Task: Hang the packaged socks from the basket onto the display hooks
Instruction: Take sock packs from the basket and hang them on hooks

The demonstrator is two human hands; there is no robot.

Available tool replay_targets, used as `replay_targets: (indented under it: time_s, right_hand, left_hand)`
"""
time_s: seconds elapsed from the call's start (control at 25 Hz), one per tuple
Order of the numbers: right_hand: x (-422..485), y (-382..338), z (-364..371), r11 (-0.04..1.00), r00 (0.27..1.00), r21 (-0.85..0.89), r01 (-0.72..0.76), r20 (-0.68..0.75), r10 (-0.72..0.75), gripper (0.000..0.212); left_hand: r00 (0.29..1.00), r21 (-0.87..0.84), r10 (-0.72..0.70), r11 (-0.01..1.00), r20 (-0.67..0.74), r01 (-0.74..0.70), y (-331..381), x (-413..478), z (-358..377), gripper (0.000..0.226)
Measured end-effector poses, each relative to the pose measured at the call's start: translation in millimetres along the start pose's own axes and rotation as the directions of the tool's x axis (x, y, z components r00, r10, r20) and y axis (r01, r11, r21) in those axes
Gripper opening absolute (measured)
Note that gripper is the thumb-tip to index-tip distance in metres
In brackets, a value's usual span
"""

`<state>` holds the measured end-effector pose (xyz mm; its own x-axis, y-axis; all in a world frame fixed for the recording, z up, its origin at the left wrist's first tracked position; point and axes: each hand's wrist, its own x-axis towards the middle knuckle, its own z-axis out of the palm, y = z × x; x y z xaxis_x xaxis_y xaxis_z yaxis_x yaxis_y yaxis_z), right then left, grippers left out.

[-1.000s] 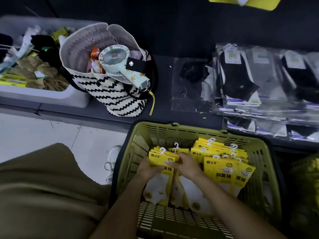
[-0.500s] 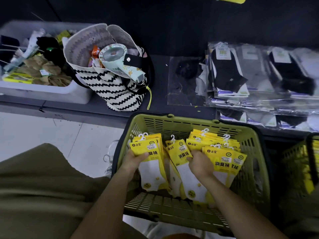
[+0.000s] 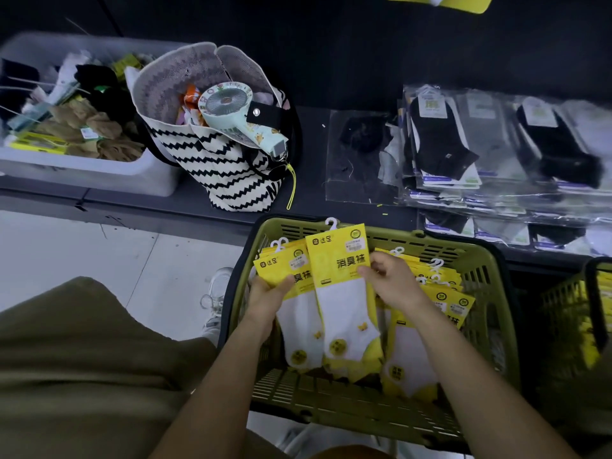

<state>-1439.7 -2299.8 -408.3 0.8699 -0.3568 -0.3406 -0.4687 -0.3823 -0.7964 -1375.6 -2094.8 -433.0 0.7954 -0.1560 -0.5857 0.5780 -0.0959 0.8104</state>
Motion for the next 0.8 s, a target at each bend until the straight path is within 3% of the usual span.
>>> replay_targets:
  time_s: [0.16,0.24,0.36,0.44,0.56,0.72,0.8]
  right_hand:
    - [-12,0,37,1.000,0.998,-0.029,-0.004,-0.068,0.002,0.036]
    - [-11,6,44,0.997,0.997,-0.076,-0.005,-0.083,-0.002,0.041]
    - [-7,16,43,0.995,0.989,-0.036,-0.096,-0.114,0.091,0.020]
    - [-2,28,44,0.971,0.970,-0.112,-0.209,-0.150,0.191,0.046]
    - [6,38,51,0.910,0.973,-0.344,-0.231,-0.102,0.208,0.060]
    - [19,36,58,0.834,0.975,-0.507,-0.219,-0.145,0.168,0.036]
    - [15,36,59,0.828,0.988,-0.542,-0.144,-0.125,0.089,0.024]
  left_hand:
    - [0.998,-0.070,0.015,0.997,0.054,-0.011,6,-12,24,0.032]
    - [0.990,-0.114,0.087,0.991,0.112,-0.074,1,-14,27,0.031]
    - [0.995,-0.044,0.095,0.994,-0.027,-0.096,-5,-10,19,0.034]
    - [0.988,0.033,0.078,0.997,-0.136,-0.074,-10,-6,11,0.038]
    - [0.979,0.074,0.068,0.996,-0.193,-0.054,-14,0,1,0.037]
    - [0.987,0.038,0.068,0.997,-0.147,-0.063,-12,-2,-1,0.030]
    - [0.988,0.018,0.065,0.998,-0.142,-0.063,-11,-1,-3,0.033]
